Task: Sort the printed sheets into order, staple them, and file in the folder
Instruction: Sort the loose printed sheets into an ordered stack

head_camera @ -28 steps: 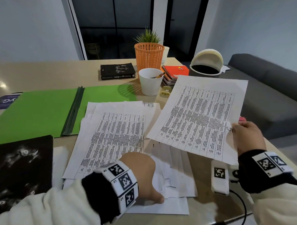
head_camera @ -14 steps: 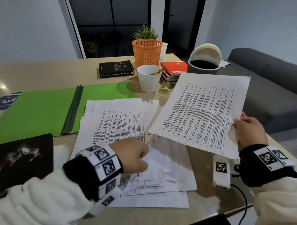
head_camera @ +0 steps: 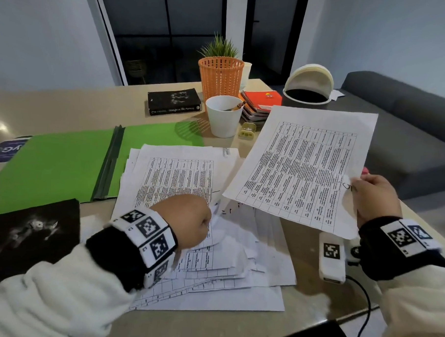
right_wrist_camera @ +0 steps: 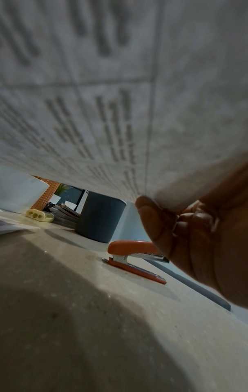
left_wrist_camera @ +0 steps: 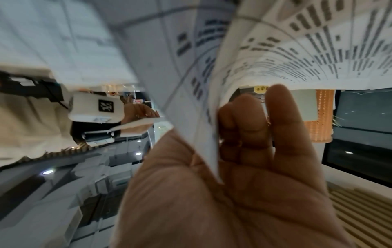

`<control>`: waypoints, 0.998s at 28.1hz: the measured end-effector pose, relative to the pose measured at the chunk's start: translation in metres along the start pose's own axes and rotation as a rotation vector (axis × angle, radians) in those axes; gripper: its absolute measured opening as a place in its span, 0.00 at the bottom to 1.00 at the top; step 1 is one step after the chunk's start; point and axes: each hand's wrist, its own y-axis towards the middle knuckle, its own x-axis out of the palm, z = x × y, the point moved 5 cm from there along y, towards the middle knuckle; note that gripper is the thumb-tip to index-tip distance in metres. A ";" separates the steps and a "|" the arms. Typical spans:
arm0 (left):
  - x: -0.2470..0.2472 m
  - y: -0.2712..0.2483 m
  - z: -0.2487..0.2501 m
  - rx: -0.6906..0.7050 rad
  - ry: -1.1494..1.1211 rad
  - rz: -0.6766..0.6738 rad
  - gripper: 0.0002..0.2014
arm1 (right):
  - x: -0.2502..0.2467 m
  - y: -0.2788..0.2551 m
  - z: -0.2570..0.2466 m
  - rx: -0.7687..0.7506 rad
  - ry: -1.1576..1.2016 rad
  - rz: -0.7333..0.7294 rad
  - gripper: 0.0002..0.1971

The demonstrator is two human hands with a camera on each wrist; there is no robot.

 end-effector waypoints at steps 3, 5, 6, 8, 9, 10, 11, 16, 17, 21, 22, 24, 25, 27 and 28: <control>0.012 0.000 0.008 -0.026 0.129 -0.054 0.17 | 0.000 0.000 0.001 -0.001 0.000 0.003 0.08; 0.015 0.002 0.013 -0.036 0.208 -0.071 0.21 | 0.001 -0.001 0.000 -0.002 -0.006 -0.003 0.09; 0.017 0.004 0.015 -0.040 0.220 -0.072 0.23 | 0.001 -0.001 0.000 -0.001 -0.008 -0.005 0.09; 0.018 0.006 0.016 -0.068 0.222 -0.096 0.28 | 0.002 -0.002 0.000 0.002 -0.004 -0.007 0.10; 0.018 0.007 0.016 -0.084 0.220 -0.114 0.30 | 0.001 -0.002 0.001 0.002 -0.005 -0.006 0.10; 0.017 0.008 0.016 -0.097 0.213 -0.126 0.32 | 0.001 -0.002 0.000 -0.001 -0.012 -0.003 0.10; 0.017 0.008 0.015 -0.108 0.206 -0.133 0.32 | 0.000 -0.002 0.000 -0.004 -0.021 -0.001 0.10; 0.011 0.009 0.006 -0.125 0.087 -0.086 0.18 | 0.000 -0.001 -0.001 -0.024 -0.056 -0.004 0.05; 0.010 0.009 0.002 -0.134 0.043 -0.080 0.15 | 0.000 -0.001 -0.001 -0.025 -0.058 -0.005 0.05; 0.004 0.004 -0.015 -0.172 -0.159 -0.069 0.10 | -0.003 0.002 0.002 -0.005 -0.031 -0.003 0.09; 0.002 0.002 -0.020 -0.185 -0.205 -0.063 0.09 | -0.004 0.003 0.003 -0.006 -0.027 0.002 0.09; -0.003 -0.004 -0.030 -0.214 -0.281 -0.046 0.05 | -0.005 0.004 0.004 -0.011 -0.024 0.008 0.09; -0.006 -0.007 -0.033 -0.217 -0.292 -0.029 0.05 | -0.005 0.004 0.004 -0.009 -0.022 0.006 0.09; -0.009 -0.012 -0.034 -0.175 -0.244 -0.001 0.10 | -0.004 0.005 0.007 0.004 -0.024 0.003 0.08; -0.010 -0.014 -0.031 -0.135 -0.218 0.010 0.13 | -0.003 0.006 0.009 0.009 -0.026 0.000 0.07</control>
